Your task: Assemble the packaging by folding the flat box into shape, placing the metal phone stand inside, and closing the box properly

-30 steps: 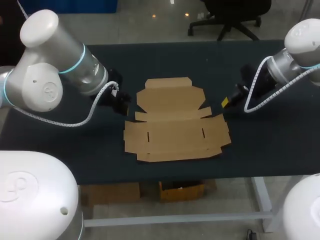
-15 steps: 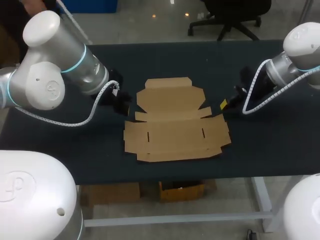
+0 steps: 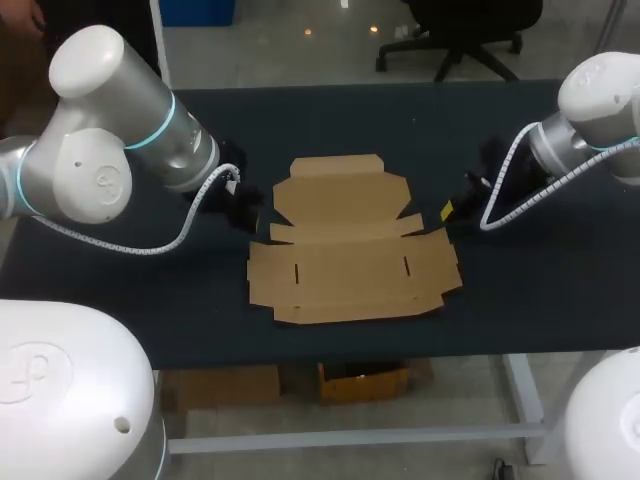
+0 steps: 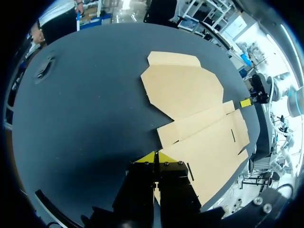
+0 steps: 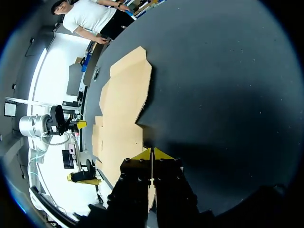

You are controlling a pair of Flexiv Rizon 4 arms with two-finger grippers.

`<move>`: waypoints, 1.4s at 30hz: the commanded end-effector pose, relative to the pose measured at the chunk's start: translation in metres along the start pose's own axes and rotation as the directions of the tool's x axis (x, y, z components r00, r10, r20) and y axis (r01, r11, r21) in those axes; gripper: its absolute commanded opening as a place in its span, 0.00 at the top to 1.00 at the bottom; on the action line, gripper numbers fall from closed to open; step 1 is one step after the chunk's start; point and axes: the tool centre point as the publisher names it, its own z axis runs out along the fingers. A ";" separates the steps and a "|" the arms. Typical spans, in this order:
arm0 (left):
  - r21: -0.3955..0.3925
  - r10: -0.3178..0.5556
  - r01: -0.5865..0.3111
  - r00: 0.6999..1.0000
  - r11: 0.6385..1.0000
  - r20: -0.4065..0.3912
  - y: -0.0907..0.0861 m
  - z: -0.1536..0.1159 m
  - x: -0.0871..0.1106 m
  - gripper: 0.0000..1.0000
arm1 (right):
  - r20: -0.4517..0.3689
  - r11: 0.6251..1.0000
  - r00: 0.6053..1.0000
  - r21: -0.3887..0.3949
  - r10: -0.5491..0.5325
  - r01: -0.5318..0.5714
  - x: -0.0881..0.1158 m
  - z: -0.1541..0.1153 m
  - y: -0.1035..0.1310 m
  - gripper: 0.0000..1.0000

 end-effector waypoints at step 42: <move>0.005 -0.002 0.003 0.999 1.000 -0.034 -0.022 0.050 -0.016 1.00 | -0.016 0.999 0.999 -0.023 -0.039 0.039 0.002 0.032 0.010 1.00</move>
